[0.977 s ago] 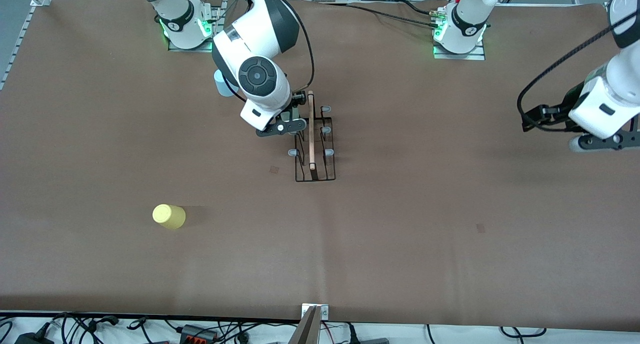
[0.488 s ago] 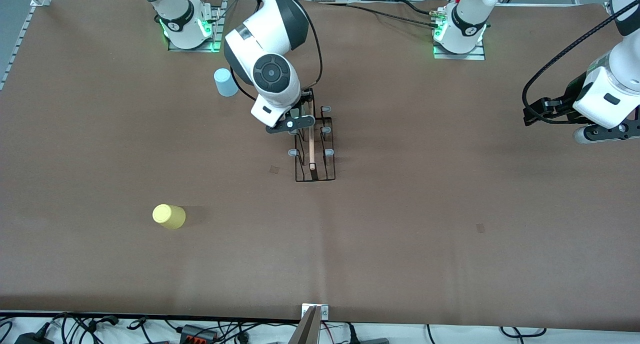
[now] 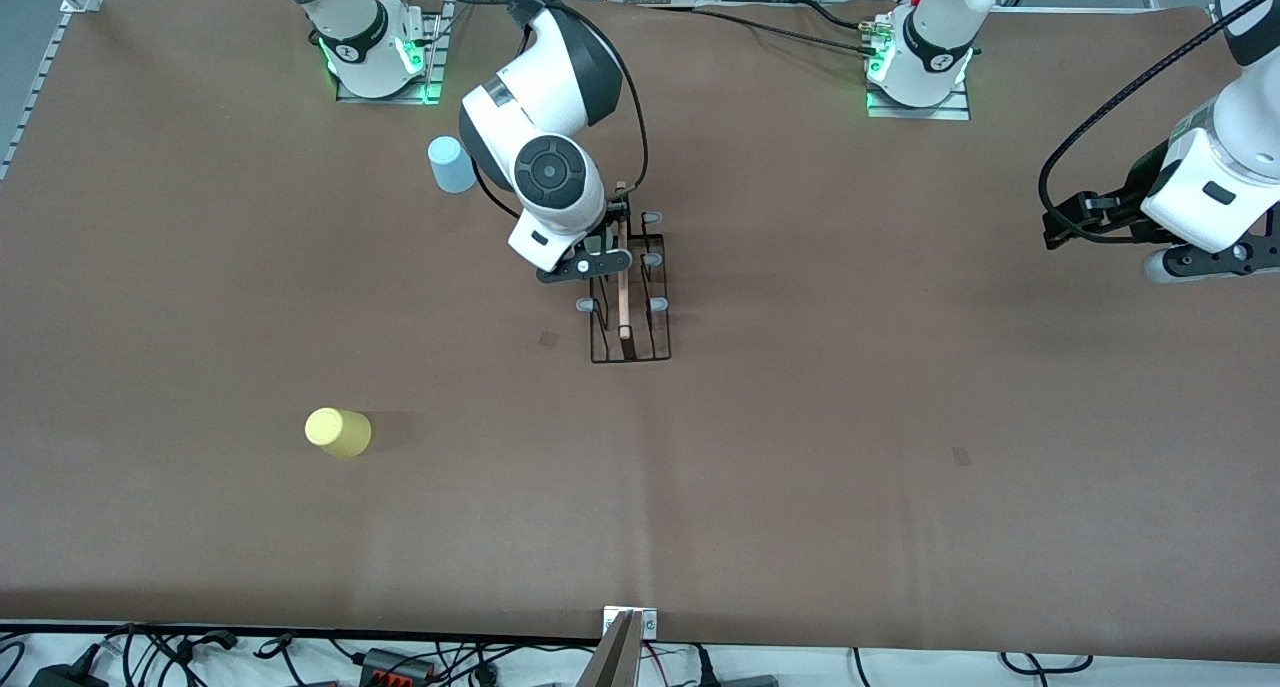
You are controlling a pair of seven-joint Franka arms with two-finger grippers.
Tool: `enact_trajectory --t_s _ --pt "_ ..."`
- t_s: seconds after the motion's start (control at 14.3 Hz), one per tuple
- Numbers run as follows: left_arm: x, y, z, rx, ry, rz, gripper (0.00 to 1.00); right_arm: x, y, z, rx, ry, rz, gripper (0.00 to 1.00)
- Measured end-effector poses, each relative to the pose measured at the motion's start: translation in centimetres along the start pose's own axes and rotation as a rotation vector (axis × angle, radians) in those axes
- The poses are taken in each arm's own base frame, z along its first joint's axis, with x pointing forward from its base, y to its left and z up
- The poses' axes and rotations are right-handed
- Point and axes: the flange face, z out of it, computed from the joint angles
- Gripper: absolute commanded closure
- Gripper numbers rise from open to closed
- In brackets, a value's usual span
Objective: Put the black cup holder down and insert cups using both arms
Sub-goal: 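Lower the teal cup onto a rack peg and open the right gripper, then move the right gripper to the yellow cup and grasp it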
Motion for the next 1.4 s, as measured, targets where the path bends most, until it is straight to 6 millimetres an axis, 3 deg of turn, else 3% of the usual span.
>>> enact_trajectory --t_s 0.21,0.35,0.56,0.7,0.84,0.98,1.19,1.4 --pt "-0.1 0.2 0.0 0.001 -0.002 0.002 0.0 0.3 0.2 0.1 0.0 0.002 0.005 0.0" --pt "-0.1 0.2 0.0 0.001 -0.003 0.0 0.0 0.6 0.5 -1.0 0.004 0.009 0.011 0.0" --pt "-0.1 0.3 0.0 0.001 -0.003 0.0 0.0 0.4 1.2 -4.9 0.001 0.0 0.017 0.0" --pt "-0.1 0.4 0.0 0.001 -0.003 0.0 0.0 1.0 3.2 -8.5 0.002 0.018 0.045 0.0" --pt "-0.1 0.4 0.0 0.001 -0.004 0.0 0.0 2.6 7.0 -11.0 -0.042 0.074 0.101 0.0" --pt "-0.2 0.4 0.0 0.001 -0.004 0.0 0.0 4.5 12.0 -12.1 -0.119 0.121 0.174 0.0" --pt "-0.2 0.4 0.0 0.001 -0.004 0.0 0.0 8.0 20.4 -12.4 -0.135 0.169 0.304 0.0" --pt "-0.2 0.4 -0.1 -0.001 -0.004 0.0 0.0 11.3 29.5 -11.3 -0.118 0.204 0.346 0.0"
